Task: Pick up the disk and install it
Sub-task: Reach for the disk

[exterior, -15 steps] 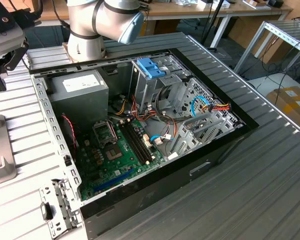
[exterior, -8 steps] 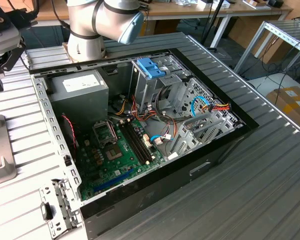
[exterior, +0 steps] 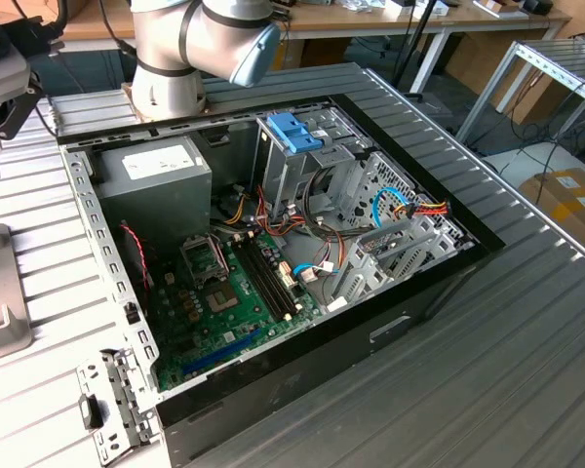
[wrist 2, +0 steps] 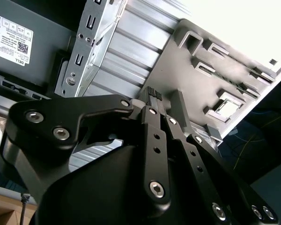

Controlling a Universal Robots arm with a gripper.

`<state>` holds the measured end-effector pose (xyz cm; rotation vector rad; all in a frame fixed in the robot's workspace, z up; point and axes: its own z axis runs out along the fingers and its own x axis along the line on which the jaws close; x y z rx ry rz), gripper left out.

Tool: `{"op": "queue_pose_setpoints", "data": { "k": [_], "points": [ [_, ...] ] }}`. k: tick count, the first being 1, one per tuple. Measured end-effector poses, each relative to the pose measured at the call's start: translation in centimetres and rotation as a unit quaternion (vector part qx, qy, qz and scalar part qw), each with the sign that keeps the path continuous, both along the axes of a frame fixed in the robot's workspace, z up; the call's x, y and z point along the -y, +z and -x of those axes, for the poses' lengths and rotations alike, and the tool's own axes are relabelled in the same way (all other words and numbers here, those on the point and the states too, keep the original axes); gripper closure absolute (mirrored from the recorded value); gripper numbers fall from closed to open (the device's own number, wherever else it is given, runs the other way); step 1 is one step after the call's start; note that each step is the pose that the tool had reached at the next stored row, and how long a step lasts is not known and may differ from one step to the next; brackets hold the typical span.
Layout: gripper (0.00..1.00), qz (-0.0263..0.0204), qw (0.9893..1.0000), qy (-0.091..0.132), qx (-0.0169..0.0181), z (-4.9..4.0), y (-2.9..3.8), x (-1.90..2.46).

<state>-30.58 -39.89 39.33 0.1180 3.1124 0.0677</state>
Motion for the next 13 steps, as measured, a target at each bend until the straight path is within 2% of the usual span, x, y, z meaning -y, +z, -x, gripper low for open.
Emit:
{"op": "queue_pose_setpoints", "data": {
  "k": [13],
  "points": [
    [0.9, 0.0, 1.0, 0.0, 0.0, 0.78, 0.0, 0.0]
  ]
}}
